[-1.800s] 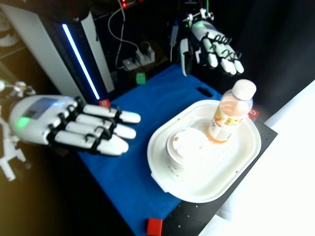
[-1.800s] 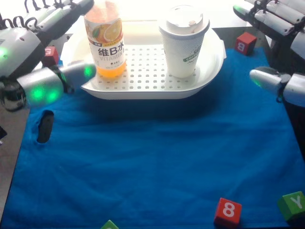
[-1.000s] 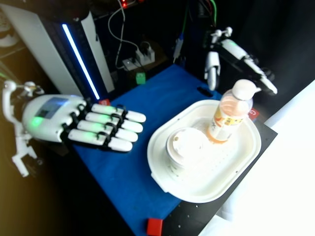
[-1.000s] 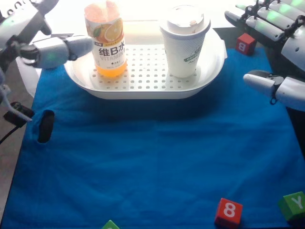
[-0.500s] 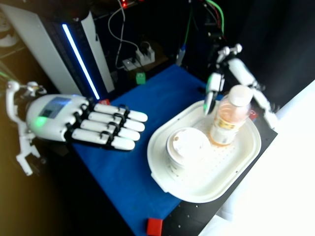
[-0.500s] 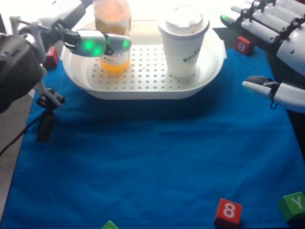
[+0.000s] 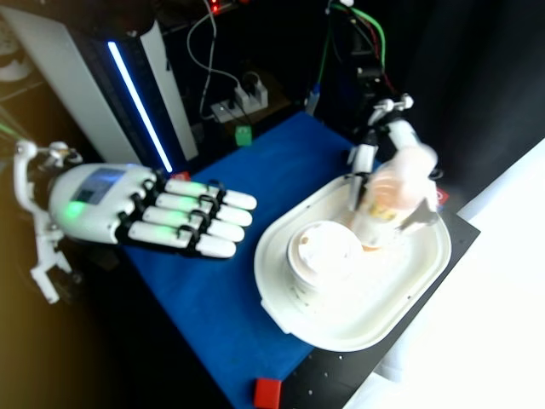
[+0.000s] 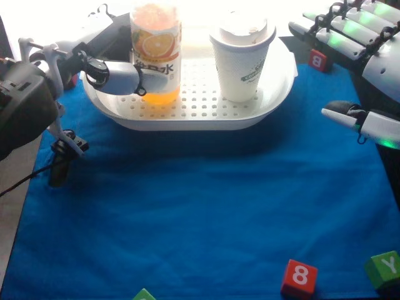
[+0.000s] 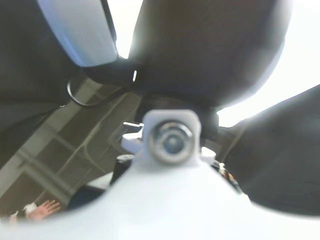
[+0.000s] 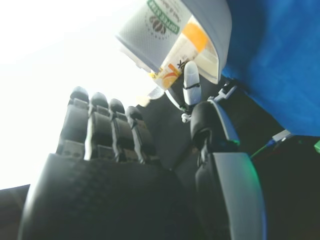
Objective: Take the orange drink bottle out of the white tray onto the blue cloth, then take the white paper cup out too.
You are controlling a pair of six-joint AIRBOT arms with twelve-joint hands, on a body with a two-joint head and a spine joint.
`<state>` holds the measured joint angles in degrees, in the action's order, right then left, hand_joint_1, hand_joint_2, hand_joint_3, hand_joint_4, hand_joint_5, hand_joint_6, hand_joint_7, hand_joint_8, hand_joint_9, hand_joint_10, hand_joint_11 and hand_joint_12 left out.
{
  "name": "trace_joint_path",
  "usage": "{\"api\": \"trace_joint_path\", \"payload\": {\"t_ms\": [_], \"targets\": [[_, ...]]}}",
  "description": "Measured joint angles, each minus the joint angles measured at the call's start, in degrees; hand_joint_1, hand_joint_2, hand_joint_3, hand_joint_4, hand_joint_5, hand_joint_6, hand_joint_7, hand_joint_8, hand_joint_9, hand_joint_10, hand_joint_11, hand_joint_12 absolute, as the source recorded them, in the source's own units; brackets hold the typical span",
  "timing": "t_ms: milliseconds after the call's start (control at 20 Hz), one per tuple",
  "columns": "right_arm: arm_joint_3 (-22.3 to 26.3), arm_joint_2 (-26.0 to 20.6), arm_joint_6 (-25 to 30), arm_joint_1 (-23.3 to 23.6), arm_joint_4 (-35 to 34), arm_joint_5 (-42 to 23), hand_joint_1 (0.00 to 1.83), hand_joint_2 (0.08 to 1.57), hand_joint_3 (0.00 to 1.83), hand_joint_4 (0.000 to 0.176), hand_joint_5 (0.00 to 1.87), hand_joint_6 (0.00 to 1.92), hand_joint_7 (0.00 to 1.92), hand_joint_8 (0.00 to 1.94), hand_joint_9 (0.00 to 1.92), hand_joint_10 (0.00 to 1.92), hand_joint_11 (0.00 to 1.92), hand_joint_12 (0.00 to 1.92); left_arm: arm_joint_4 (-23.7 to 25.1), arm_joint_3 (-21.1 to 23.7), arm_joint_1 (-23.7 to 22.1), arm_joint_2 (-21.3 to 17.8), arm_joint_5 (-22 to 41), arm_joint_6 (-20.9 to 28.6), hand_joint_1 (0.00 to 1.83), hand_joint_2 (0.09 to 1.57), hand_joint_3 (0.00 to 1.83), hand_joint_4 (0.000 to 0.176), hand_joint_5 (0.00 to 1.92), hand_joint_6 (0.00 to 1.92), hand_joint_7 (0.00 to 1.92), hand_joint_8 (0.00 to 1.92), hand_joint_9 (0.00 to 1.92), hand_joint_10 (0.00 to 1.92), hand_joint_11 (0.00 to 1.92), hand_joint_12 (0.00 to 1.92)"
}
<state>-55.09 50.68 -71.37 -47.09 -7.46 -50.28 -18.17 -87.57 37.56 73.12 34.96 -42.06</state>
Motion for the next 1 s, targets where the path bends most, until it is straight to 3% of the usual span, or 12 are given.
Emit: {"api": "trace_joint_path", "payload": {"t_ms": [50,350,500,550,600,650,700,800,850,900,950,1000], "targets": [[0.0,0.0,0.0,0.0,0.0,0.0,0.64,1.29,0.0,0.0,0.0,0.0,0.0,0.0,0.0,0.0,0.0,0.0,0.8,0.7,0.0,-0.5,1.1,0.1,1.11,1.31,0.0,0.0,0.62,1.34,0.59,1.81,0.51,1.92,0.64,1.92],[0.0,0.1,0.0,0.0,0.0,0.0,0.64,1.29,0.0,0.0,0.0,0.0,0.0,0.0,0.0,0.0,0.0,0.01,4.7,6.6,0.0,-5.8,10.1,0.1,1.15,1.29,0.0,0.0,0.61,1.35,0.72,1.62,0.56,1.75,0.59,1.92],[0.0,0.1,0.0,0.0,0.0,0.0,0.67,1.29,0.0,0.0,0.0,0.0,0.0,0.0,0.0,0.0,0.0,0.0,7.9,11.6,0.3,-9.9,16.5,0.3,0.97,1.26,0.0,0.01,0.7,1.41,0.68,1.85,0.88,1.92,0.97,1.92],[0.0,0.2,0.0,0.0,0.0,0.0,0.67,1.28,0.0,0.0,0.0,0.0,0.0,0.0,0.0,0.0,0.0,0.0,8.9,14.5,2.5,-11.8,21.1,0.4,0.92,1.25,0.0,0.12,0.71,1.39,0.53,1.67,0.66,1.79,0.71,1.92],[0.0,0.2,0.0,-0.2,0.0,-0.1,0.67,1.28,0.0,0.0,0.0,0.0,0.0,0.0,0.0,0.0,0.0,0.0,9.4,16.2,4.0,-12.8,23.0,0.7,0.9,1.24,0.0,0.165,0.72,1.37,0.46,1.49,0.52,1.65,0.53,1.92],[0.0,0.2,0.0,-0.4,-0.5,-0.2,0.66,1.29,0.0,0.0,0.0,0.0,0.0,0.0,0.0,0.0,0.0,0.0,10.9,18.1,6.1,-13.8,24.3,0.7,0.88,1.11,0.0,0.061,0.57,1.07,0.45,1.21,0.4,1.39,0.36,1.79],[0.0,0.2,0.0,-0.7,-0.9,-0.1,0.62,1.29,0.0,0.0,0.0,0.0,0.0,0.0,0.0,0.0,0.0,0.0,12.3,21.0,8.2,-15.2,25.0,0.5,0.9,1.19,0.0,0.152,0.71,1.25,0.47,1.08,0.41,1.25,0.36,1.64],[0.0,0.2,0.0,-0.8,-0.7,-0.1,0.57,1.3,0.01,0.0,0.0,0.0,0.0,0.0,0.0,0.0,0.0,0.0,14.7,23.3,9.4,-16.7,25.5,0.5,0.91,1.21,0.0,0.171,0.74,1.31,0.48,1.09,0.42,1.26,0.38,1.65],[0.0,0.2,0.0,-0.8,-0.8,0.0,0.58,1.3,0.0,0.0,0.0,0.0,0.0,0.0,0.0,0.0,0.0,0.0,18.0,25.4,10.3,-18.9,26.4,0.5,0.91,1.27,0.0,0.081,0.67,1.44,0.5,1.22,0.56,1.37,0.58,1.65],[0.0,0.2,0.0,-0.8,-0.9,0.0,0.58,1.3,0.0,0.0,0.0,0.0,0.0,0.0,0.0,0.0,0.0,0.0,18.7,26.1,10.9,-19.5,27.1,0.7,0.91,1.27,0.0,0.081,0.67,1.44,0.5,1.22,0.56,1.37,0.58,1.65],[0.0,0.2,0.0,-0.8,-1.1,0.0,0.57,1.3,0.0,0.0,0.0,0.0,0.0,0.0,0.0,0.0,0.0,0.0,19.1,26.9,12.0,-20.0,27.5,0.7,1.11,1.26,0.0,0.0,0.66,1.33,0.73,1.45,0.65,1.44,0.62,1.74],[0.0,0.3,0.0,-0.8,-1.2,0.0,0.64,1.28,0.0,0.0,0.0,0.0,0.0,0.0,0.0,0.0,0.02,0.01,19.0,27.4,13.3,-20.1,27.5,0.8,1.0,1.25,0.0,0.0,0.71,1.38,0.64,1.41,0.65,1.52,0.59,1.83]]}}
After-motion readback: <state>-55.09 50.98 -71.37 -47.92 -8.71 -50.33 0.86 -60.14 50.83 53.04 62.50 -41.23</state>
